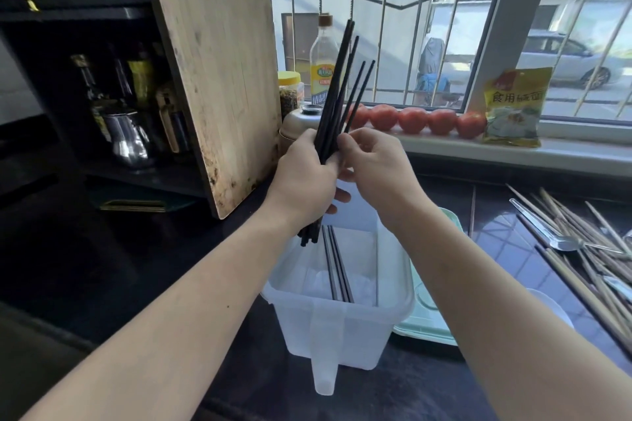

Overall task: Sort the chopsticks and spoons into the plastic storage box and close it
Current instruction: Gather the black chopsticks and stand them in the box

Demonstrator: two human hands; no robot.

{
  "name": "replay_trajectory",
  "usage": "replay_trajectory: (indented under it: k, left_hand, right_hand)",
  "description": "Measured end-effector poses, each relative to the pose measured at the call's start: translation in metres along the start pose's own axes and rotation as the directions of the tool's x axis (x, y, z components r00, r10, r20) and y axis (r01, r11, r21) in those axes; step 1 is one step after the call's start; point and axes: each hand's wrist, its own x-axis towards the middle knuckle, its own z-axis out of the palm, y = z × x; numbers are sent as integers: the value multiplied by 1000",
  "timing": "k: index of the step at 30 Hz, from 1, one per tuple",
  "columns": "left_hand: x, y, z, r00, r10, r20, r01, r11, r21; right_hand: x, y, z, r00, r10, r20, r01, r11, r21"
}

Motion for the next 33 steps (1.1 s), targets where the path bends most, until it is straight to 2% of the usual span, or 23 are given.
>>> replay_trajectory:
  k: [3, 6, 7, 9, 10, 12, 16, 21, 23, 26, 28, 31, 33]
  left_hand:
    - [3, -4, 0, 997, 28, -69, -24, 998, 58]
    - [7, -7, 0, 980, -10, -198, 13, 1000, 15]
    - [8, -8, 0, 970, -17, -241, 21, 1000, 17]
    - [9, -9, -1, 951, 8, -309, 13, 998, 67]
    - [9, -8, -1, 945, 22, -327, 3, 997, 76]
    - [9, -7, -1, 939, 33, -341, -4, 996, 85]
    - [11, -10, 0, 952, 33, -304, 5, 992, 124]
    - [13, -12, -1, 957, -9, -291, 57, 986, 157]
    - [12, -12, -1, 956, -28, -292, 75, 986, 151]
    - [13, -14, 0, 958, 18, -286, 28, 988, 155]
    - [12, -15, 0, 963, 40, -268, -3, 990, 139]
    - [10, -12, 0, 974, 54, -222, -19, 988, 156]
    - [7, -9, 0, 980, 52, -190, -22, 987, 157]
  right_hand:
    - [3, 4, -4, 992, 45, -118, -41, 998, 39]
    - [7, 9, -6, 972, 92, -214, -112, 991, -80]
    - [7, 10, -5, 981, 70, -180, -106, 974, -201]
    - [3, 10, 1, 997, 76, 11, -60, 857, -511]
    - [0, 9, 4, 985, 129, 115, -23, 757, -653]
    - [-4, 10, 11, 934, 263, 243, 41, 595, -802]
    - [-4, 9, 16, 839, 461, 287, 7, 519, -855]
    - [-6, 11, 18, 806, 502, 313, 23, 502, -864]
    - [-5, 11, 17, 846, 458, 274, 5, 507, -862]
    - [0, 11, 14, 935, 298, 191, -43, 632, -774]
    - [4, 10, 11, 970, 205, 128, -53, 696, -716]
    - [5, 11, 6, 985, 159, 63, -112, 877, -467]
    - [5, 10, 5, 983, 177, 48, -151, 929, -338]
